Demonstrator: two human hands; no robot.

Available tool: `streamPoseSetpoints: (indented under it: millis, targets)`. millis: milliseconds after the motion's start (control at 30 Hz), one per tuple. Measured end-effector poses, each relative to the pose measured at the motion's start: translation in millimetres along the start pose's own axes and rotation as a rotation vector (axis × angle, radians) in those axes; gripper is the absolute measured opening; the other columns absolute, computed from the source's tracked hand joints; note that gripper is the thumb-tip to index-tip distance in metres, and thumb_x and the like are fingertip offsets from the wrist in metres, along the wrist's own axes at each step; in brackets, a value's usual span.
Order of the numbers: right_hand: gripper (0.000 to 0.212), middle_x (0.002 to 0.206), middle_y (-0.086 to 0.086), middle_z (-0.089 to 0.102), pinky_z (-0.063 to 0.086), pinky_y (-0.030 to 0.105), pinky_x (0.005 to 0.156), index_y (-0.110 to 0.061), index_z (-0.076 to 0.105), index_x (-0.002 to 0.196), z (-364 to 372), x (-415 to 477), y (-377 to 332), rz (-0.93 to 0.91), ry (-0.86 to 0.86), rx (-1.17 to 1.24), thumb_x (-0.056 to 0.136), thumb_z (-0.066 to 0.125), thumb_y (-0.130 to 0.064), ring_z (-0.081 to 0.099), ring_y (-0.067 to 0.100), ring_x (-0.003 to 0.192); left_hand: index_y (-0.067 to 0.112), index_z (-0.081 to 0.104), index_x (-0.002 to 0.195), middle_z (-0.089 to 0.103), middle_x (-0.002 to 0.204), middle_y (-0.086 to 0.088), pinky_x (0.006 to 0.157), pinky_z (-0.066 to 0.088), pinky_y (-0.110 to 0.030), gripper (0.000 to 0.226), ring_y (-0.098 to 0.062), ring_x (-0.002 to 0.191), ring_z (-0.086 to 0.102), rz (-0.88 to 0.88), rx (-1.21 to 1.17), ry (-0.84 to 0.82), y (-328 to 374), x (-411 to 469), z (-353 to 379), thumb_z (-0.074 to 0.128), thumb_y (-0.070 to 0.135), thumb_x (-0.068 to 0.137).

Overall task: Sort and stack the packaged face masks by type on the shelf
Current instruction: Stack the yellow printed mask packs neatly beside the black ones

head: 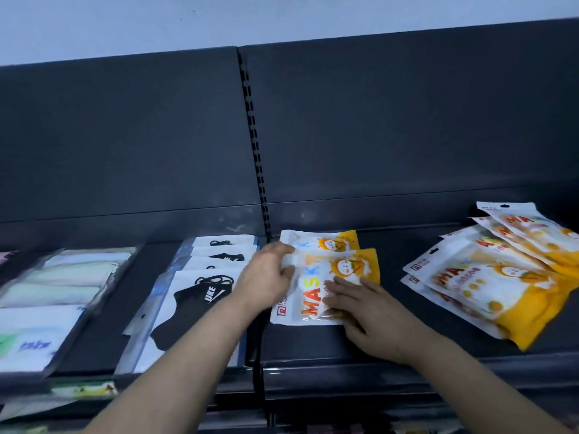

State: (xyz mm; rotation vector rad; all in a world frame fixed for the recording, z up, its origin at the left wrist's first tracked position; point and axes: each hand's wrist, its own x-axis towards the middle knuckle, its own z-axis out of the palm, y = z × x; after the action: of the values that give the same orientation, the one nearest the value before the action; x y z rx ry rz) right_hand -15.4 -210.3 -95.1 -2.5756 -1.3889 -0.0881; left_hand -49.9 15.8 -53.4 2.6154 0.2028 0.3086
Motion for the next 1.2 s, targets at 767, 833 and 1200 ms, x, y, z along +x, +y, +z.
streamPoseSetpoints:
  millis: [767,833,1200]
  targets:
    - [0.069,0.16,-0.012,-0.007,0.004,0.045,0.119,-0.042,0.017,0.147,-8.7,33.7,10.7,0.345,-0.197,0.108,0.09,0.054,-0.05,-0.012,0.014,0.147,0.027,-0.004,0.154,-0.015,0.16,-0.011,0.12,0.012,-0.046,0.109,-0.038,0.147,-0.009,-0.178,0.217,-0.353,25.4,-1.1,42.7,0.056,0.074,0.075]
    - [0.07,0.16,-0.011,-0.006,0.006,0.044,0.119,-0.04,0.017,0.148,-7.8,32.9,8.9,0.337,-0.163,0.143,0.089,0.053,-0.052,-0.011,0.015,0.147,0.03,-0.001,0.154,-0.015,0.161,-0.008,0.118,0.015,-0.045,0.109,-0.039,0.147,-0.004,-0.173,0.179,-0.362,22.4,3.3,39.1,0.06,0.072,0.074]
    - [0.051,0.16,-0.004,0.01,0.01,0.043,0.119,-0.031,0.037,0.142,-65.1,-40.7,60.7,0.415,0.021,-0.025,0.094,0.053,-0.035,-0.002,0.015,0.148,0.032,0.016,0.151,-0.006,0.161,-0.004,0.113,0.026,-0.044,0.104,-0.035,0.145,0.013,-0.318,0.176,-0.366,60.1,22.1,41.8,0.074,0.057,0.069]
